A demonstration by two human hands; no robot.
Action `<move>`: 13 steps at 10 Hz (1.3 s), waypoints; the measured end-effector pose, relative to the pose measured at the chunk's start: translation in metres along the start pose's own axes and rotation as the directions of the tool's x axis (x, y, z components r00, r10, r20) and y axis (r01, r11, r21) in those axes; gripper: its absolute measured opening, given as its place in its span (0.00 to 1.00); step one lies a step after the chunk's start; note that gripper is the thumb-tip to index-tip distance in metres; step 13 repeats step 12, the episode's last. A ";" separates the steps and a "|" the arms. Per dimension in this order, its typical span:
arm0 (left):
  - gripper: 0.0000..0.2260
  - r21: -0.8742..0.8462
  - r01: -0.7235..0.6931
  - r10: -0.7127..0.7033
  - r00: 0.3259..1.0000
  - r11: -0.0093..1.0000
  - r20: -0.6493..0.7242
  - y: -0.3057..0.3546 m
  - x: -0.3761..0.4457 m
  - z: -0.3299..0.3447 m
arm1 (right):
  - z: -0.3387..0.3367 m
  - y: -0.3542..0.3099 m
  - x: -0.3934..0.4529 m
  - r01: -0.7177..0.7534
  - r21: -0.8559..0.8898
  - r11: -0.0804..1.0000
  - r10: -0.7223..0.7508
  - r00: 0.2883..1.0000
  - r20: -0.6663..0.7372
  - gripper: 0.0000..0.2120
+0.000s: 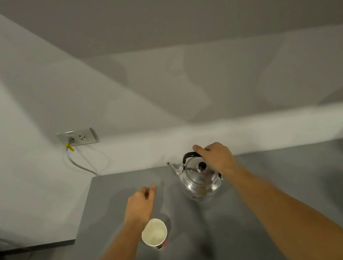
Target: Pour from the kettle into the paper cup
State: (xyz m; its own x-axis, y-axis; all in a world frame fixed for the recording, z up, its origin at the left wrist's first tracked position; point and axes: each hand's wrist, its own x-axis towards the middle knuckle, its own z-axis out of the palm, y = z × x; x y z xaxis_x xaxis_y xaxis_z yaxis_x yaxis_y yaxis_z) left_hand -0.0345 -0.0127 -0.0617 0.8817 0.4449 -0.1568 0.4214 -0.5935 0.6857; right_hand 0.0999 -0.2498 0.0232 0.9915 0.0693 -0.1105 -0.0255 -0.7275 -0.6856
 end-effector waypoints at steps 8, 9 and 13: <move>0.22 0.030 -0.016 0.017 1.000 0.999 -0.001 0.010 0.054 0.017 | 0.035 0.013 0.075 -0.013 -0.077 0.997 0.020 0.995 0.093 0.30; 0.22 0.024 -0.012 0.012 1.000 1.000 0.003 0.010 0.054 0.016 | 0.035 0.015 0.075 0.031 -0.093 0.995 -0.022 0.995 0.096 0.31; 0.18 0.013 -0.118 0.118 0.993 0.993 0.008 0.036 0.022 -0.021 | 0.014 -0.023 0.023 0.299 -0.294 0.908 -0.325 0.945 -0.044 0.16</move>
